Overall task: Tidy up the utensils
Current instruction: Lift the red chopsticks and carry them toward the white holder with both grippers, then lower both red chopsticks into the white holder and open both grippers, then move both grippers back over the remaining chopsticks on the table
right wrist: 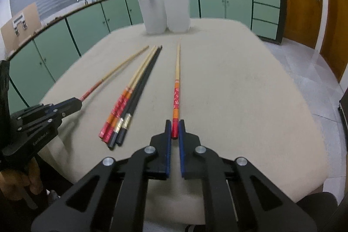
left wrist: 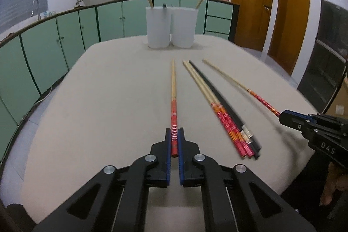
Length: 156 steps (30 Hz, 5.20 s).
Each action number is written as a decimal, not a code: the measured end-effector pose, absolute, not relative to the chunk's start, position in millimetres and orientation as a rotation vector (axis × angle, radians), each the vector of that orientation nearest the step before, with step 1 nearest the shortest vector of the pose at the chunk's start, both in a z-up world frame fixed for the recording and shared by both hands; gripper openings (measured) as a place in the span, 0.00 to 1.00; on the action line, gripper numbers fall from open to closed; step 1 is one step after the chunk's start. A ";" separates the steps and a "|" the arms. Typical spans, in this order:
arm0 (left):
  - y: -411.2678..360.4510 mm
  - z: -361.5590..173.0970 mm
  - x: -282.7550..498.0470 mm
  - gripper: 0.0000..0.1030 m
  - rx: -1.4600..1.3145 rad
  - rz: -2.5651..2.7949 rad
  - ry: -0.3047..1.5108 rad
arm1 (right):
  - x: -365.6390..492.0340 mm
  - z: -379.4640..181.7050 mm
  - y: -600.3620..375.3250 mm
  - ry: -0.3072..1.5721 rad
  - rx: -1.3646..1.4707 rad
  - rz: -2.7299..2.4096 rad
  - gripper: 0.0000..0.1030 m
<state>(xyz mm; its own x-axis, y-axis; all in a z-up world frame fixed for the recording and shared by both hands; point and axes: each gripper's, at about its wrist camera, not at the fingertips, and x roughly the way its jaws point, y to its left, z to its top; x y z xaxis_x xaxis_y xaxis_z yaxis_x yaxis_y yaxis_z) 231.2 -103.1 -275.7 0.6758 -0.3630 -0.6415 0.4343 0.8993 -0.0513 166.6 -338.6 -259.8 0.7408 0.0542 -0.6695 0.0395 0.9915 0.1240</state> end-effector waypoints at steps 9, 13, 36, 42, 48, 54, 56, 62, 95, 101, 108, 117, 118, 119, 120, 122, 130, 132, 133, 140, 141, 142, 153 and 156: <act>-93.6 -204.7 212.8 0.05 0.084 -0.450 0.613 | 147.1 -188.2 -338.9 0.601 0.168 0.035 0.05; -93.7 -176.6 212.3 0.05 0.092 -0.447 0.583 | 146.7 -154.7 -338.9 0.545 0.148 0.048 0.05; -102.7 -113.6 217.6 0.05 0.133 -0.509 0.551 | 178.2 -88.0 -338.0 0.538 0.049 0.101 0.05; -100.0 -102.6 230.3 0.05 0.137 -0.535 0.564 | 194.7 -76.5 -340.4 0.563 0.035 0.116 0.05; -100.6 -94.2 241.0 0.05 0.154 -0.548 0.559 | 213.0 -71.5 -338.5 0.609 0.003 0.140 0.05; -103.4 -88.1 257.9 0.05 0.155 -0.584 0.602 | 232.7 -61.7 -335.4 0.654 -0.037 0.164 0.05; -104.0 -83.8 264.5 0.05 0.158 -0.590 0.612 | 236.0 -59.1 -335.4 0.659 -0.047 0.169 0.05; -101.2 -69.8 271.4 0.05 0.167 -0.609 0.613 | 247.2 -43.0 -336.7 0.665 -0.059 0.181 0.05; -158.1 36.7 456.3 0.05 0.175 -0.521 0.573 | 430.9 94.9 -377.2 0.553 0.011 0.115 0.05; -171.7 12.7 498.8 0.05 0.162 -0.510 0.620 | 480.7 65.6 -384.2 0.570 0.021 0.074 0.05; -176.3 -27.7 532.7 0.05 0.156 -0.492 0.668 | 515.3 15.6 -394.1 0.631 0.040 0.051 0.05; -178.9 -63.9 549.2 0.05 0.143 -0.489 0.722 | 535.3 -35.0 -393.5 0.706 0.033 0.027 0.05; -178.8 -66.9 550.7 0.05 0.141 -0.488 0.728 | 537.2 -39.8 -392.5 0.718 0.033 0.028 0.05; -178.6 -69.1 552.1 0.05 0.140 -0.487 0.735 | 538.3 -42.8 -391.1 0.728 0.035 0.030 0.06; -178.2 -71.6 552.7 0.06 0.139 -0.485 0.741 | 538.7 -45.5 -390.0 0.732 0.035 0.028 0.07; -176.1 -72.3 553.1 0.06 0.135 -0.482 0.741 | 536.4 -46.0 -387.8 0.732 0.034 0.028 0.09; -154.6 -48.0 526.7 0.24 0.117 -0.482 0.666 | 499.1 -30.4 -395.2 0.666 0.053 0.036 0.18; -144.7 -40.8 507.8 0.33 0.111 -0.489 0.626 | 476.2 -28.9 -399.6 0.640 0.053 0.045 0.18; -137.0 -38.3 492.6 0.38 0.108 -0.491 0.600 | 457.1 -31.2 -400.5 0.623 0.056 0.053 0.18; -92.8 -70.5 385.8 0.66 0.074 -0.474 0.504 | 324.4 -94.5 -384.7 0.570 0.001 0.090 0.31; -88.7 -79.1 373.1 0.70 0.073 -0.462 0.496 | 300.7 -114.0 -378.3 0.578 -0.012 0.097 0.32; -84.0 -93.6 352.9 0.72 0.072 -0.457 0.487 | 285.0 -127.2 -373.5 0.583 -0.021 0.101 0.33; -69.1 -227.5 219.2 0.75 0.083 -0.455 0.525 | 160.7 -278.8 -301.4 0.771 -0.111 0.193 0.34; -60.6 -238.8 212.6 0.75 0.057 -0.437 0.556 | 161.9 -283.3 -290.8 0.780 -0.144 0.209 0.34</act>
<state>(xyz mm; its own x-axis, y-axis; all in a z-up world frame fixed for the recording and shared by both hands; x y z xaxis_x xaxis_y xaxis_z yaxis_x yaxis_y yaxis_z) 212.6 -60.6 -238.8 0.7601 -0.3859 -0.5228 0.4161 0.9070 -0.0645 161.9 -290.8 -283.3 0.6915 0.1333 -0.7100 -0.2396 0.9695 -0.0513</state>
